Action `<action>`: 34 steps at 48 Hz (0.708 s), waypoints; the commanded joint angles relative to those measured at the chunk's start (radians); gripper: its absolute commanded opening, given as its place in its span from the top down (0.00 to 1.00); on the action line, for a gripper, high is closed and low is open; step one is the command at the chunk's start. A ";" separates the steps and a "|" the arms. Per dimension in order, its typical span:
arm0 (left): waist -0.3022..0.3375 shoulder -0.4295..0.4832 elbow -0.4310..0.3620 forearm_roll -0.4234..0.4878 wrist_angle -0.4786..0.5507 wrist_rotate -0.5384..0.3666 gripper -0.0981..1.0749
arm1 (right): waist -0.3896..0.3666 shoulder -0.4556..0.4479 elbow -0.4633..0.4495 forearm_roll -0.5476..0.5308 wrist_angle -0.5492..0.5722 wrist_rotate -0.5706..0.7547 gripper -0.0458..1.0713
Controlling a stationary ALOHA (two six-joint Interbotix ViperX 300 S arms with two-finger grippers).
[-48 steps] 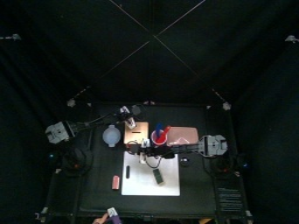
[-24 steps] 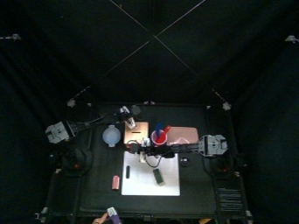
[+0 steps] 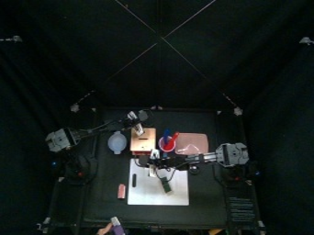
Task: Close drawer
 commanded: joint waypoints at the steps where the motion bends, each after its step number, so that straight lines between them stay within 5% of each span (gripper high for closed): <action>1: -0.002 -0.061 -0.003 -0.011 -0.020 -0.002 0.35 | 0.006 -0.104 0.028 0.021 -0.021 0.002 0.44; 7: -0.009 -0.120 0.038 -0.028 -0.057 -0.002 0.35 | 0.008 -0.186 0.109 0.052 -0.077 0.003 0.44; 34: -0.296 -0.419 0.420 -0.152 -0.442 0.003 0.35 | -0.011 -0.488 0.486 0.129 -0.397 -0.008 0.44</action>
